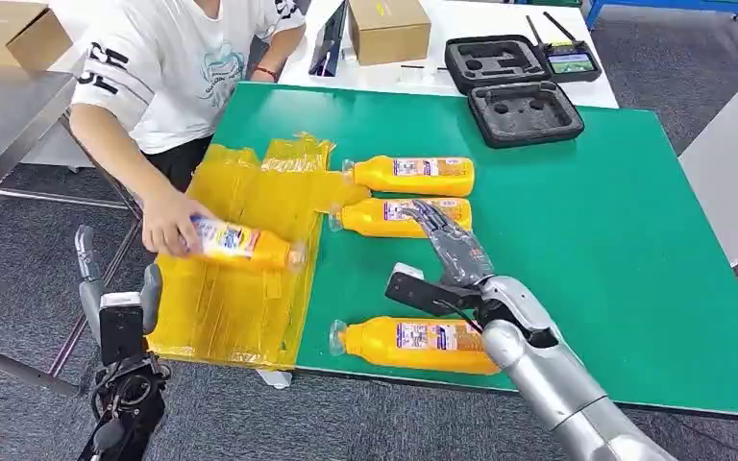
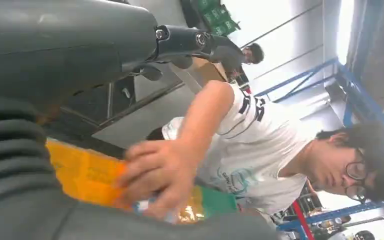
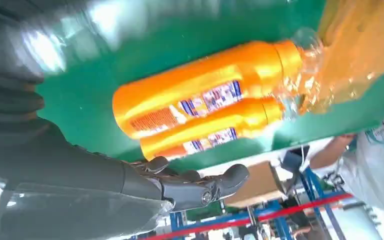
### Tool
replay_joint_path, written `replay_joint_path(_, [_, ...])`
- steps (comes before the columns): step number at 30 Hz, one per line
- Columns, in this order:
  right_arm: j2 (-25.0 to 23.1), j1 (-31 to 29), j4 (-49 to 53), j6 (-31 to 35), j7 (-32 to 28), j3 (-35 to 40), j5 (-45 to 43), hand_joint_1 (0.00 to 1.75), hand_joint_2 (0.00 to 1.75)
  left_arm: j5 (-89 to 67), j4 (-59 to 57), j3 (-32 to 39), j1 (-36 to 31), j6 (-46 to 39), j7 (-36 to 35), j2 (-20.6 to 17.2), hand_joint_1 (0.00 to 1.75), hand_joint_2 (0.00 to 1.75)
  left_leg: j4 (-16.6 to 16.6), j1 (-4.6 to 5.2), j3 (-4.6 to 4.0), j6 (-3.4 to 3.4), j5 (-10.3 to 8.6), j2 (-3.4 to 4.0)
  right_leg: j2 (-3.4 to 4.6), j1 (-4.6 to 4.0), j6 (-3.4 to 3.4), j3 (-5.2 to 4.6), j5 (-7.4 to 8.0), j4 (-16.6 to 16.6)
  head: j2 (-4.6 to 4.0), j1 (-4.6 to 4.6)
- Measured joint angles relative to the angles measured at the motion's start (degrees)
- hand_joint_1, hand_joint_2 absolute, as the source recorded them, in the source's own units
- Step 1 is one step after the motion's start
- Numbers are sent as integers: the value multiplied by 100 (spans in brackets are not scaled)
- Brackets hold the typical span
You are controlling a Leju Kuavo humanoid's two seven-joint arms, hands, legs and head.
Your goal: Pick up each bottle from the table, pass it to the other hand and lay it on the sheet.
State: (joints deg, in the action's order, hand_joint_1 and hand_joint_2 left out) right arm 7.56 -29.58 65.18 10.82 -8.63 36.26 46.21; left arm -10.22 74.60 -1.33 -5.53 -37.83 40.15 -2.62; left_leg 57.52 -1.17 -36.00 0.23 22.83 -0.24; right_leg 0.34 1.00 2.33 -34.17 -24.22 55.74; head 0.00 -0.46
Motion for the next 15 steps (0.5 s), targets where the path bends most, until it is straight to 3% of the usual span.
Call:
replay_joint_path(6, [-48, 60, 125, -495, -66, -107, -396, 0, 175, 174, 22, 7, 149, 0, 0, 22, 0, 175, 0, -1, 0, -1, 0, 0, -1, -1, 0, 0, 0, 0, 0, 0])
replay_joint_path(15, [206, -91, 396, -1786, -101, -112, -1225, 0, 175, 455, 66, 79, 230, 28, 0, 31, 0, 175, 1, 1, -1, 0, 0, -1, -2, 1, 0, -1, 0, -1, 0, 2])
